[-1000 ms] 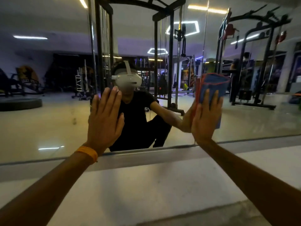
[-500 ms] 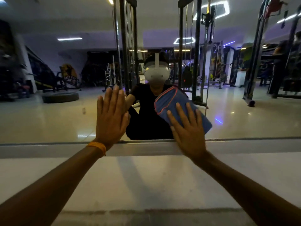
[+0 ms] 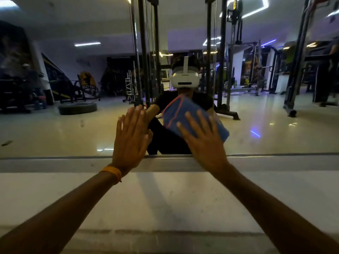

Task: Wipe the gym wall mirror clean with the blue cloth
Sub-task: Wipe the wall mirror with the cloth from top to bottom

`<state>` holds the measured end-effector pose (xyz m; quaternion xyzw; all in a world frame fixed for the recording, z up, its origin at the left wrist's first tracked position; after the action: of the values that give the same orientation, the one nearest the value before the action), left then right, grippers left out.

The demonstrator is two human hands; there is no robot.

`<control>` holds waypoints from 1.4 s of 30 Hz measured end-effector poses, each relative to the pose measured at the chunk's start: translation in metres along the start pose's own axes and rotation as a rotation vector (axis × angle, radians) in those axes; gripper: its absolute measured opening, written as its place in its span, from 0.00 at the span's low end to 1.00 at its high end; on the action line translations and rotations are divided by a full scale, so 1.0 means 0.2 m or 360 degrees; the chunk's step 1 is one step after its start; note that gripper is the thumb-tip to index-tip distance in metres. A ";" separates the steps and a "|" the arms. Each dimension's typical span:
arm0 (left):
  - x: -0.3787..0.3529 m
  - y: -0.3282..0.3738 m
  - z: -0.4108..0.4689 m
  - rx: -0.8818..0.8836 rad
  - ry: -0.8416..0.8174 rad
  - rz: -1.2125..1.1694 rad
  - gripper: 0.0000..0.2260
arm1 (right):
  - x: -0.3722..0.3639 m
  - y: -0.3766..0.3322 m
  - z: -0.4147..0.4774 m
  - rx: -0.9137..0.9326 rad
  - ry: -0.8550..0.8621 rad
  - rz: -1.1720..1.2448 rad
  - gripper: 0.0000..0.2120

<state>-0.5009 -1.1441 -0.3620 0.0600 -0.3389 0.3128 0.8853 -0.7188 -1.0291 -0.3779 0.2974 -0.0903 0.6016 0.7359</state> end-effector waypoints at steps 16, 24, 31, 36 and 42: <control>-0.02 0.13 0.10 0.0040 0.0029 0.0043 0.31 | -0.05 0.21 -0.33 0.0365 -0.0174 -0.0134 0.31; -0.06 0.26 0.12 -0.0032 0.0044 0.0078 0.32 | 0.27 0.85 -0.42 -0.0749 0.0298 0.0222 0.26; -0.12 0.36 0.24 0.0011 0.0171 0.0085 0.32 | 0.03 0.42 -0.48 0.0273 -0.0310 -0.0140 0.28; -0.13 0.35 0.23 0.0002 0.0158 0.0070 0.31 | 0.30 1.00 -0.65 -0.0569 0.0019 0.0045 0.25; -0.14 0.39 0.24 0.0101 0.0157 0.0052 0.32 | 0.13 0.61 -0.71 -0.0168 -0.0228 0.0159 0.29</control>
<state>-0.5907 -1.1108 -0.3518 0.0670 -0.2856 0.3403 0.8934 -0.8594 -0.9186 -0.4396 0.2955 -0.1890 0.6090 0.7114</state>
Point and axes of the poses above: each hand's wrist, its own z-axis towards the middle knuckle, its own x-axis out of the back of the hand, y = z × x, the point moved 4 cm from there along z, towards the middle knuckle, and after that the axes turned 13 degrees about -y, right-handed, at the moved point
